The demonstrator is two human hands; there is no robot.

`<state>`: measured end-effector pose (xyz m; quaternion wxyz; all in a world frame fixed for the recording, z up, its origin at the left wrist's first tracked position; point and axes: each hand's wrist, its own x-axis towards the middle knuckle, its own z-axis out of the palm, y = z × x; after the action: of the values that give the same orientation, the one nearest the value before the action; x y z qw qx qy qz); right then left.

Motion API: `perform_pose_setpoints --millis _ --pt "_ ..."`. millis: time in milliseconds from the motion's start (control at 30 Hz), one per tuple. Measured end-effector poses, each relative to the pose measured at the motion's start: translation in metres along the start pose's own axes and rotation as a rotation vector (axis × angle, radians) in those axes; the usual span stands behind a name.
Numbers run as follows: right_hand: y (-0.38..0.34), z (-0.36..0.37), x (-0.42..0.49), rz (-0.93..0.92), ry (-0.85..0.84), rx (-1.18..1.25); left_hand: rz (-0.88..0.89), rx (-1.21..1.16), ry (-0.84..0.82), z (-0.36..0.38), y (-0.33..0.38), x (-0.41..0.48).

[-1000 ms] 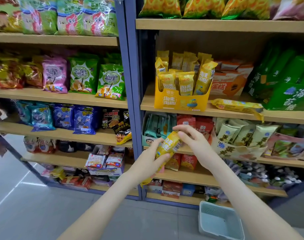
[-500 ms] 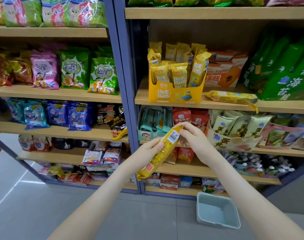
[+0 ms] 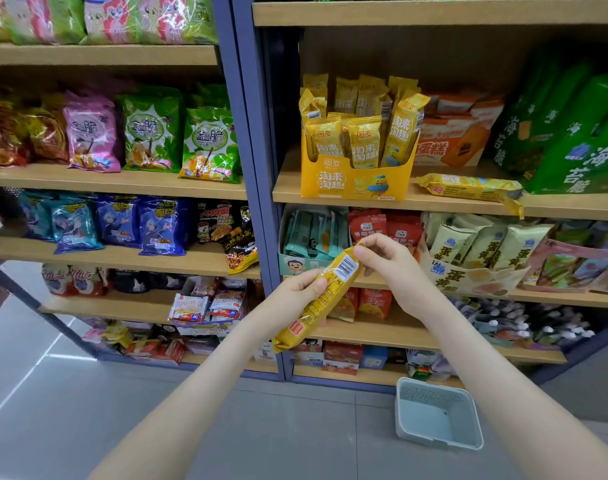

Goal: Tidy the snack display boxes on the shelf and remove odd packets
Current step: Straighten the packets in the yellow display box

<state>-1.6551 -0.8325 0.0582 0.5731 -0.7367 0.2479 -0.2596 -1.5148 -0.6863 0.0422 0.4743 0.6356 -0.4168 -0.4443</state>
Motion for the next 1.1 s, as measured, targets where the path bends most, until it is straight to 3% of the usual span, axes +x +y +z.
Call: perform_pose_setpoints --millis 267,467,633,700,833,1100 --pt "0.003 -0.005 0.002 0.023 -0.006 0.069 -0.008 -0.041 0.013 -0.002 0.0 0.002" --pt "0.001 -0.006 0.001 0.025 0.035 -0.057 -0.104 -0.141 -0.05 0.0 -0.005 0.006" --pt "0.002 -0.005 0.004 0.07 0.18 -0.083 -0.01 0.266 0.062 0.01 -0.004 0.007" --pt "0.001 -0.007 0.004 0.062 0.116 -0.007 0.04 0.337 0.11 0.013 -0.004 0.007" --pt "-0.002 -0.016 0.0 0.01 -0.092 -0.008 0.059 0.24 0.062 0.009 -0.006 0.006" --pt "0.002 -0.018 -0.004 0.001 -0.138 0.057 -0.021 -0.021 -0.091 0.006 -0.003 0.004"
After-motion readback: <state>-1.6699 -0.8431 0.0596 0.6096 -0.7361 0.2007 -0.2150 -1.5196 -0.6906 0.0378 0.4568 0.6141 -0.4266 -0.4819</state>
